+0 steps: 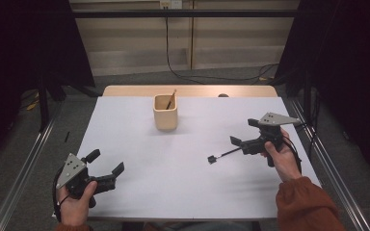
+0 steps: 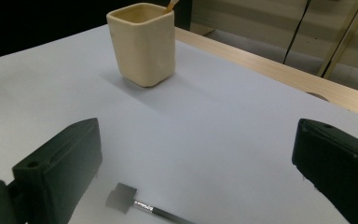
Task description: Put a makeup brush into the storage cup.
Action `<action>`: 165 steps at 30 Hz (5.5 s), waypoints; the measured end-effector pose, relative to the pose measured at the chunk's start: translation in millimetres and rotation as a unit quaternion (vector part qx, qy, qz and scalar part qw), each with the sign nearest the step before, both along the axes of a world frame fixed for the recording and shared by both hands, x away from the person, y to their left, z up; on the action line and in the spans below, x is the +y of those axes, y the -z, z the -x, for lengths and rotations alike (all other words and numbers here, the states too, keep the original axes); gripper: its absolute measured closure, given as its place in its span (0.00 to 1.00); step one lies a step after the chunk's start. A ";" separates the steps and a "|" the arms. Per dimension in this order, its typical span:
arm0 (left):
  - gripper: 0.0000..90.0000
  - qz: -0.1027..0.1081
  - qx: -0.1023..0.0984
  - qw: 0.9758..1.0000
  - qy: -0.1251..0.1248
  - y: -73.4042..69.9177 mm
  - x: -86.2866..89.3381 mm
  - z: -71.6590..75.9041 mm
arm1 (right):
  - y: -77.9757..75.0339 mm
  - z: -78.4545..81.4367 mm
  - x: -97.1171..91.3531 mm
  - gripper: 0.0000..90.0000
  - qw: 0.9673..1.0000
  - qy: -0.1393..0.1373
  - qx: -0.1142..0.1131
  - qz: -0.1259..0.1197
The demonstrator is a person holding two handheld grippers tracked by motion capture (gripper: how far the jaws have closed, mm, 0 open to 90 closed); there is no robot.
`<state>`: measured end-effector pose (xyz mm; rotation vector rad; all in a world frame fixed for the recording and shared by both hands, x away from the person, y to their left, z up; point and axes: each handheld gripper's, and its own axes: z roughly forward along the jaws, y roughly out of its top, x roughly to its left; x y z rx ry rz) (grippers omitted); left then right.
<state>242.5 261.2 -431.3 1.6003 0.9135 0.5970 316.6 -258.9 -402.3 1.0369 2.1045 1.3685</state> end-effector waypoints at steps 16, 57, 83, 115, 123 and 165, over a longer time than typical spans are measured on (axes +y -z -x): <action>0.03 0.002 0.002 1.000 -0.006 1.0 0.4 -0.8 | -11.1 -30.5 4.8 0.04 0.983 -0.094 0.124 0.099; 0.03 -0.008 0.008 1.000 0.002 3.0 -1.7 -2.3 | 16.6 -45.3 15.8 0.16 0.883 -0.218 0.281 0.306; 0.03 -0.010 0.009 1.000 0.015 3.4 -4.5 -2.1 | 28.3 -83.4 11.7 0.56 0.860 -0.205 0.275 0.379; 0.03 -0.016 0.006 1.000 0.018 3.2 -5.0 -1.2 | 47.8 -90.1 22.0 0.76 0.836 -0.249 0.276 0.404; 0.03 -0.019 0.007 1.000 0.021 3.8 -5.8 -2.1 | 46.9 -87.6 24.7 0.87 0.834 -0.243 0.291 0.402; 0.03 -0.023 0.009 1.000 0.017 4.3 -6.0 -1.9 | 40.6 -66.5 -7.4 0.96 0.929 -0.150 0.245 0.236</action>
